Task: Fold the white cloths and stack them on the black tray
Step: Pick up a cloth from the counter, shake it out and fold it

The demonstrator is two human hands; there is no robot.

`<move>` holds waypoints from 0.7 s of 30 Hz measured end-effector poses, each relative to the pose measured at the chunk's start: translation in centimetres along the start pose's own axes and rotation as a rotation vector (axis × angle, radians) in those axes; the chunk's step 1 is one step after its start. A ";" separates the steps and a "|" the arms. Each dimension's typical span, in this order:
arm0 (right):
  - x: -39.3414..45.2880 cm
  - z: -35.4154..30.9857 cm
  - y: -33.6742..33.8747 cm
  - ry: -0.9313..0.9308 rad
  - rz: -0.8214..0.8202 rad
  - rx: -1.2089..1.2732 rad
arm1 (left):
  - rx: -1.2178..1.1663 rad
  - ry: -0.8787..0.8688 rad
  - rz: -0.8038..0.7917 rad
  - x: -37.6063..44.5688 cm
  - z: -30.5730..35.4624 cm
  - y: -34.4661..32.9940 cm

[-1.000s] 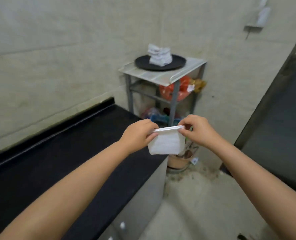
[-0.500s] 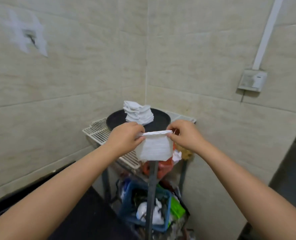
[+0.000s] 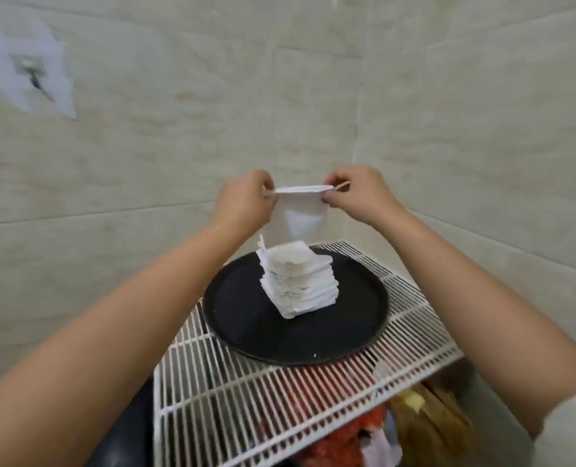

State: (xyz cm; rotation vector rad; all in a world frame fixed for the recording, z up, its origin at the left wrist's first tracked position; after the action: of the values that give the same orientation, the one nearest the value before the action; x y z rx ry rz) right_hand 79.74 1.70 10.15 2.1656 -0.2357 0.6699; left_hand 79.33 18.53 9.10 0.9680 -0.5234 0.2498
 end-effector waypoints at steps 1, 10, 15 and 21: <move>1.6 0.8 -0.2 0.037 0.011 0.018 | 0.031 0.016 0.056 0.9 0.3 -0.5; 2.4 11.6 -8.1 0.056 -0.379 0.072 | 0.285 0.128 -0.227 -1.4 -1.7 -10.4; 0.5 13.1 -8.6 0.104 -0.491 0.108 | 0.385 0.125 -0.239 -2.8 -1.9 -10.7; -0.5 10.8 -6.9 0.163 -0.487 -0.020 | 0.451 0.114 -0.211 -5.3 -1.0 -8.2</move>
State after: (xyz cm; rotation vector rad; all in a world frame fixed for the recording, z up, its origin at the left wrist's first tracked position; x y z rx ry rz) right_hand 86.08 -2.30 -0.23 2.0252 0.3607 0.5512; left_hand 78.68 15.01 -0.04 1.4280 -0.2589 0.2356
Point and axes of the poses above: each hand's wrist, its own x-axis towards the middle knuckle, its own y-axis out of the back of the hand, z = x × y, the point moved 2 cm from there along x, towards the middle knuckle
